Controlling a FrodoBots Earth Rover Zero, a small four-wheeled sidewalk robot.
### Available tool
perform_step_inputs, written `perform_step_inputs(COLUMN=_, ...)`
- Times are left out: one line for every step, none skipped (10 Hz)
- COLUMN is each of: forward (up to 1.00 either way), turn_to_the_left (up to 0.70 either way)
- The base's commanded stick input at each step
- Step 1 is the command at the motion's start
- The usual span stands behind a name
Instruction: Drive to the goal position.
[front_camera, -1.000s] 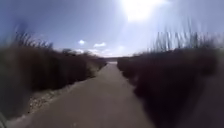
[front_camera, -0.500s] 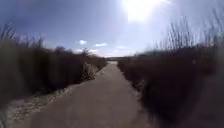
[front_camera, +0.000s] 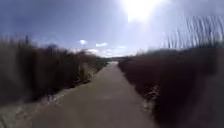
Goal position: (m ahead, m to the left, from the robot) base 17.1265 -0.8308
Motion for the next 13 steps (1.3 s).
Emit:
perform_step_inputs(forward=0.85, turn_to_the_left=0.0)
perform_step_inputs(forward=0.85, turn_to_the_left=-0.06)
perform_step_inputs(forward=0.85, turn_to_the_left=-0.24)
perform_step_inputs(forward=0.85, turn_to_the_left=-0.11)
perform_step_inputs(forward=0.85, turn_to_the_left=0.0)
perform_step_inputs(forward=0.85, turn_to_the_left=0.0)
perform_step_inputs(forward=0.85, turn_to_the_left=0.0)
perform_step_inputs(forward=0.85, turn_to_the_left=0.0)
perform_step_inputs(forward=0.85, turn_to_the_left=0.0)
perform_step_inputs(forward=0.85, turn_to_the_left=0.0)
perform_step_inputs(forward=0.85, turn_to_the_left=0.0)
perform_step_inputs(forward=0.85, turn_to_the_left=0.0)
perform_step_inputs(forward=0.85, turn_to_the_left=0.0)
